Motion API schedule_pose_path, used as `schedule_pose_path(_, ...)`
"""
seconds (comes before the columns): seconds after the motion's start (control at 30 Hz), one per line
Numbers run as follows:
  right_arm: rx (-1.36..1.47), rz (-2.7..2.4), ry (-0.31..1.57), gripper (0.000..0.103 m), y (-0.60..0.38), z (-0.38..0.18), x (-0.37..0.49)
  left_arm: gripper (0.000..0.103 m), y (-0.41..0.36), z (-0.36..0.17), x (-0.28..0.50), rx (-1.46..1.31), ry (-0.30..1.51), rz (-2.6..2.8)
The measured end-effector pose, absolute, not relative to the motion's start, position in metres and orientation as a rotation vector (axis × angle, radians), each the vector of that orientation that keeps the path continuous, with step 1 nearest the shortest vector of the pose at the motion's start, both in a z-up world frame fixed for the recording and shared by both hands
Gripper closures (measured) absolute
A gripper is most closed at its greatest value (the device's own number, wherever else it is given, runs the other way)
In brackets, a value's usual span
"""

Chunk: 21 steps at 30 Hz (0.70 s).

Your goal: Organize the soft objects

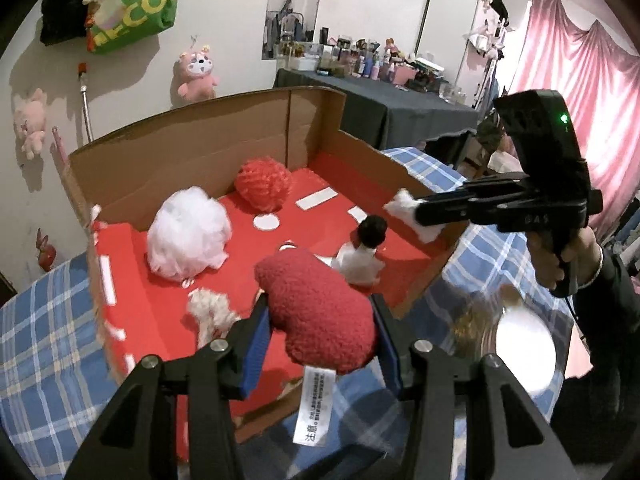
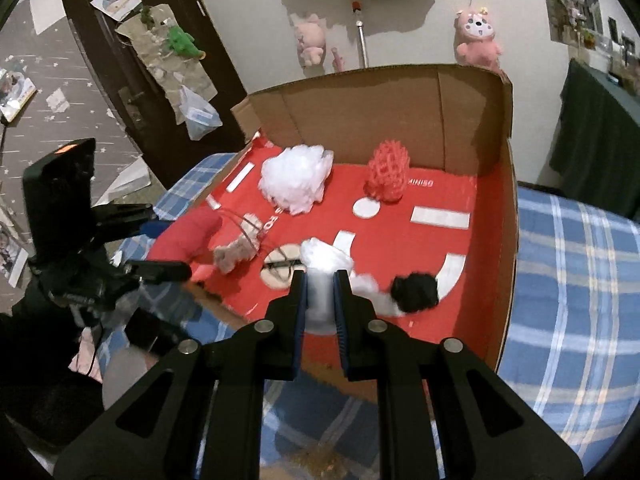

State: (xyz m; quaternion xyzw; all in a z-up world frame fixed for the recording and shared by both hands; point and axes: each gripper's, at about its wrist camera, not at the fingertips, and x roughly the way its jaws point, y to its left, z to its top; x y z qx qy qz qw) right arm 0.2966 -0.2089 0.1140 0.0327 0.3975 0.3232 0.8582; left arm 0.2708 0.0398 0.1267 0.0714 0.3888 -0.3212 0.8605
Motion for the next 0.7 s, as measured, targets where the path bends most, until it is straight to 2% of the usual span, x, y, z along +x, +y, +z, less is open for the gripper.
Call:
schedule_pose_path(0.27,-0.049,0.510,0.895,0.090,-0.186,0.110,0.346,0.052,0.002,0.130,0.311,0.159,0.895,-0.617)
schedule_pose_path(0.7,-0.114,0.328,1.066,0.090,-0.169,0.070,0.421,0.051,-0.028,0.087,0.394,0.171,1.034,-0.495)
